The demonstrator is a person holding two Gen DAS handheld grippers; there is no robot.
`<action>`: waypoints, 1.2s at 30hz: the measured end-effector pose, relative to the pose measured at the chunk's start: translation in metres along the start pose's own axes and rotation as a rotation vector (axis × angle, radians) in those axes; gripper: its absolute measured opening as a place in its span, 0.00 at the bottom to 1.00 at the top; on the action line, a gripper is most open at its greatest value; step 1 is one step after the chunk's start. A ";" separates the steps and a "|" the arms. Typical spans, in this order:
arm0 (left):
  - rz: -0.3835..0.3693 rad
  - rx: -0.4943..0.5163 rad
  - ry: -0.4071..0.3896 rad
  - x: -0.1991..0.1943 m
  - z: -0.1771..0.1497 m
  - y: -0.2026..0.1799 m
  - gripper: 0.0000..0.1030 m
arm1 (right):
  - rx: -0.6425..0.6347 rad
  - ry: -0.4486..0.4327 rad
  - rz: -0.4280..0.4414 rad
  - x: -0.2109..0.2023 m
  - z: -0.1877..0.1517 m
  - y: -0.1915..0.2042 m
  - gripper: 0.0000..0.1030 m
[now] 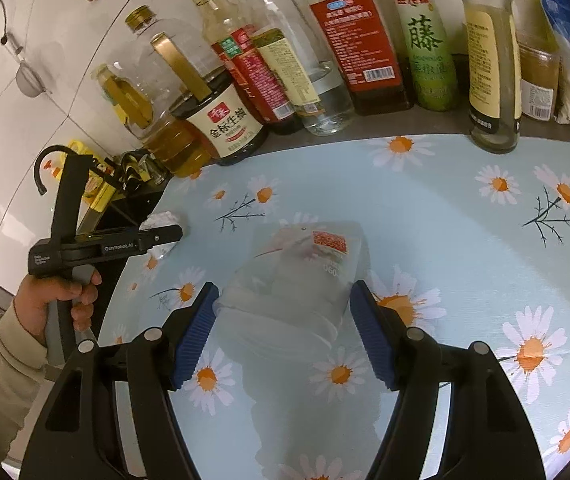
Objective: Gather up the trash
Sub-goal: 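Carry the plastic cup and tissue bundle down toward the black bin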
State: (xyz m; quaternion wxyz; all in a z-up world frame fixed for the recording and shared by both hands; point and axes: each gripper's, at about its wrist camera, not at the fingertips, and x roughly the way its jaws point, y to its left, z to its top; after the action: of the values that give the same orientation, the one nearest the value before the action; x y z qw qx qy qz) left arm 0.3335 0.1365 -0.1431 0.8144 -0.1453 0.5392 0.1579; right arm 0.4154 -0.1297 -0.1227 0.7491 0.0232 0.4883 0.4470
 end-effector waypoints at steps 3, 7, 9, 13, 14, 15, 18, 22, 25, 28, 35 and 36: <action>0.005 0.032 -0.019 -0.015 -0.007 -0.004 0.55 | -0.010 -0.006 0.000 -0.003 -0.003 0.008 0.66; -0.020 0.045 -0.045 -0.035 -0.017 -0.005 0.55 | -0.023 -0.016 -0.002 -0.008 -0.010 0.021 0.66; -0.037 0.052 -0.054 -0.044 -0.024 -0.004 0.55 | -0.031 -0.041 -0.003 -0.015 -0.014 0.029 0.66; -0.076 0.071 -0.074 -0.060 -0.040 -0.005 0.55 | -0.024 -0.067 -0.022 -0.026 -0.021 0.041 0.66; -0.089 0.076 -0.081 -0.065 -0.046 -0.004 0.55 | -0.023 -0.078 -0.036 -0.030 -0.024 0.046 0.66; -0.105 0.081 -0.087 -0.071 -0.052 -0.003 0.55 | -0.020 -0.086 -0.047 -0.034 -0.027 0.050 0.66; -0.143 0.098 -0.111 -0.084 -0.066 -0.004 0.55 | -0.009 -0.105 -0.065 -0.045 -0.036 0.062 0.66; -0.195 0.102 -0.133 -0.098 -0.090 0.002 0.55 | 0.022 -0.120 -0.089 -0.054 -0.052 0.079 0.66; -0.225 0.103 -0.141 -0.106 -0.106 0.008 0.55 | 0.029 -0.130 -0.102 -0.061 -0.066 0.096 0.66; -0.256 0.110 -0.151 -0.116 -0.125 0.015 0.55 | 0.034 -0.143 -0.115 -0.066 -0.083 0.111 0.66; -0.317 0.139 -0.148 -0.133 -0.167 0.025 0.55 | 0.080 -0.150 -0.140 -0.068 -0.125 0.140 0.66; -0.327 0.148 -0.151 -0.137 -0.175 0.027 0.55 | 0.085 -0.147 -0.138 -0.068 -0.131 0.145 0.66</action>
State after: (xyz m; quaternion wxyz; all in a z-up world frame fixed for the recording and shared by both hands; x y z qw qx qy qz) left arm 0.1266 0.0758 -0.0842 0.8757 -0.1583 0.4562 -0.0060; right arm 0.2149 -0.1422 -0.0747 0.8102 0.0538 0.4513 0.3701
